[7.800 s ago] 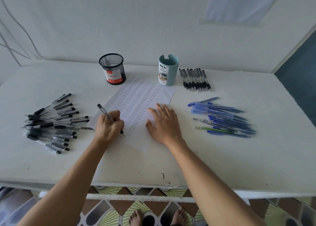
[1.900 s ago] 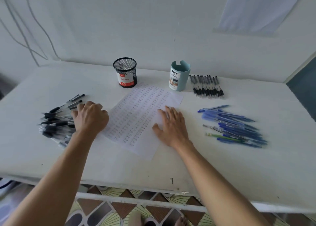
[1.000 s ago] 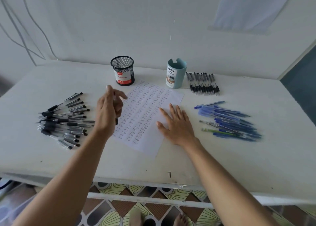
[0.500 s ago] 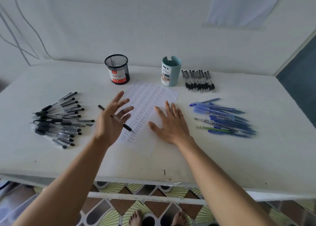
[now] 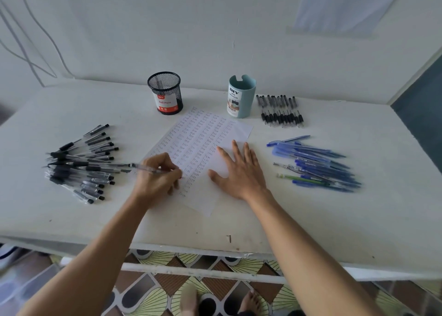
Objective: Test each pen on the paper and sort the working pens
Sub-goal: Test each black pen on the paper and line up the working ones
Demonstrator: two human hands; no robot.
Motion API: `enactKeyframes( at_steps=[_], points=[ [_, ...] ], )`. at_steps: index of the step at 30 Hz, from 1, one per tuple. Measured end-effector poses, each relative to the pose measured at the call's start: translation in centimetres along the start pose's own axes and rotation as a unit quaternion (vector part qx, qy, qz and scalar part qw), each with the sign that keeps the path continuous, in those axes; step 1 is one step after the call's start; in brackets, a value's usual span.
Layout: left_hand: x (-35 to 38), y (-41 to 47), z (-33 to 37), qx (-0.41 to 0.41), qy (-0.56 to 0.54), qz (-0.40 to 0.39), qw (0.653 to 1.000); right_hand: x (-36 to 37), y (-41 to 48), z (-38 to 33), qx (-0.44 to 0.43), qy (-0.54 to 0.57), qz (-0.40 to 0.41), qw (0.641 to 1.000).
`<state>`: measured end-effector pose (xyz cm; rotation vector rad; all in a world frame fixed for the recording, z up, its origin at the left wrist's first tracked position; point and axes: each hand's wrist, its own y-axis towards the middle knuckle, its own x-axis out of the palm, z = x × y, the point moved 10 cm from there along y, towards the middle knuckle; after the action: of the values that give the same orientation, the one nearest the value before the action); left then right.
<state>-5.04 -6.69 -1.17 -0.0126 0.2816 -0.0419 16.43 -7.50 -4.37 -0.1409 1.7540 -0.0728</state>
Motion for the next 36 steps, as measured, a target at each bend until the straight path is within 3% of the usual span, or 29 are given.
enactKeyframes(
  at_steps=[15, 36],
  points=[
    [0.1, -0.5, 0.8, 0.061, 0.133, 0.001, 0.989, 0.1, 0.1, 0.0, 0.002, 0.008, 0.01, 1.0],
    [0.3, -0.1, -0.2, 0.064, 0.143, -0.012, 0.988, -0.1, 0.0, 0.0, 0.003, 0.015, 0.017, 1.0]
  ],
)
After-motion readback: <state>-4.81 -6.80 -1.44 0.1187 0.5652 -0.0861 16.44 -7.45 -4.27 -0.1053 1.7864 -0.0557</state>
